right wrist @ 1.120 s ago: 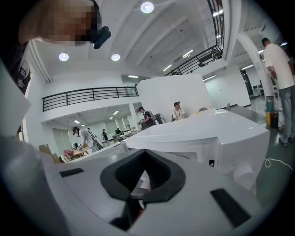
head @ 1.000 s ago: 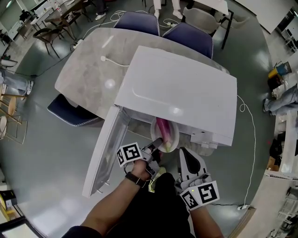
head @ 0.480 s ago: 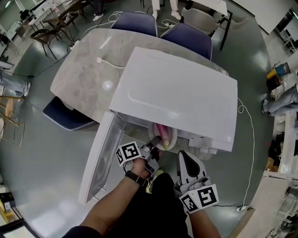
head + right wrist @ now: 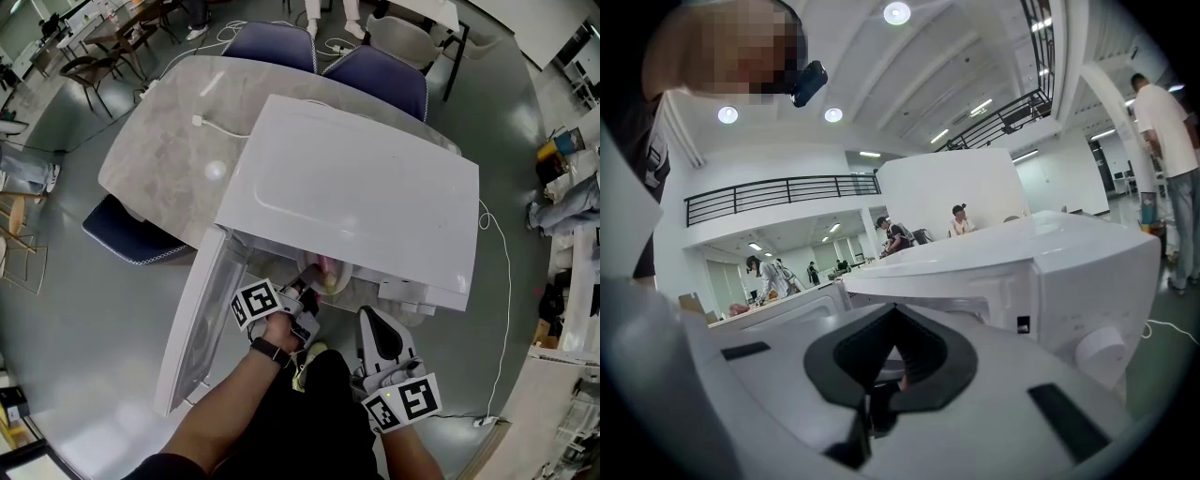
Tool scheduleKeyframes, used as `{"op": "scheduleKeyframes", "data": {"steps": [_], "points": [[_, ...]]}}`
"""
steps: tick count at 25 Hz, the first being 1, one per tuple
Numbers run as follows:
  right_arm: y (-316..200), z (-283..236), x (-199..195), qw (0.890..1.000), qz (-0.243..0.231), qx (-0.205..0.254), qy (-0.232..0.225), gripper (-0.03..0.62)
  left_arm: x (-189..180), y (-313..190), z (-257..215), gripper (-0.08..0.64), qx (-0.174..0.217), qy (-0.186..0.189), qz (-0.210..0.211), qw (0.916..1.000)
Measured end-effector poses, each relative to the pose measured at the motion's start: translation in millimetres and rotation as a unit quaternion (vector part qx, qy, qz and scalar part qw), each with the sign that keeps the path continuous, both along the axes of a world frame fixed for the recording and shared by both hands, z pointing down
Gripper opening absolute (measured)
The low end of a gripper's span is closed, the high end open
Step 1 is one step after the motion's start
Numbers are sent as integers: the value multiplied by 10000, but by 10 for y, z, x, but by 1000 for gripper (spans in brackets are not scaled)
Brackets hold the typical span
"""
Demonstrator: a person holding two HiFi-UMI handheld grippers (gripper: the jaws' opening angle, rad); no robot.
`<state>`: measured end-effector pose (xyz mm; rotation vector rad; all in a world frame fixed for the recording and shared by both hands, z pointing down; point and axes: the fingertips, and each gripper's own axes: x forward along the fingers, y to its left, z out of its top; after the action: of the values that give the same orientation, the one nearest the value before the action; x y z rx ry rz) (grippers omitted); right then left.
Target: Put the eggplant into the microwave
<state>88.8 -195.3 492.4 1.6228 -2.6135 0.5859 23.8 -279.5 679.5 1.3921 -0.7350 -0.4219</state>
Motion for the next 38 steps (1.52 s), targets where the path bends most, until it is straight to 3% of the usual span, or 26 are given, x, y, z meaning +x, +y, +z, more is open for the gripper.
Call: {"op": "scheduleKeyframes", "data": {"steps": [5,8,13,18,20,24,28,32,38], "points": [[9,13,-9,10000,-44,-5,-8,2,-35,-35,-8,42,223,-154,-21,9996],[15,-5,-12,10000,-81,5,-9,2,-46,-48,-8,168,364,-173,-11,9992],[29,-13,-46,9999,-120,-41,-30,2,-89,-39,-132,186,650,-334,21,9973],[41,-68,-45,9998,-146,-137,-86,2,-143,144,-382,187,1006,-973,18,9902],[57,-112,-40,9997,-141,-165,-106,2,-103,263,-464,219,1077,-1216,113,9867],[98,-173,-33,9996,-151,-203,-82,2,-39,498,-492,218,1141,-1737,261,9778],[121,-113,-30,9995,-112,-284,-20,2,25,625,-457,218,1230,-2023,454,9705],[132,-41,-39,9994,-98,-341,5,2,179,696,-395,216,1428,-2400,826,9566],[121,-46,-9,9995,-79,-309,71,2,442,782,-144,28,1431,-3028,1477,9306]]}}
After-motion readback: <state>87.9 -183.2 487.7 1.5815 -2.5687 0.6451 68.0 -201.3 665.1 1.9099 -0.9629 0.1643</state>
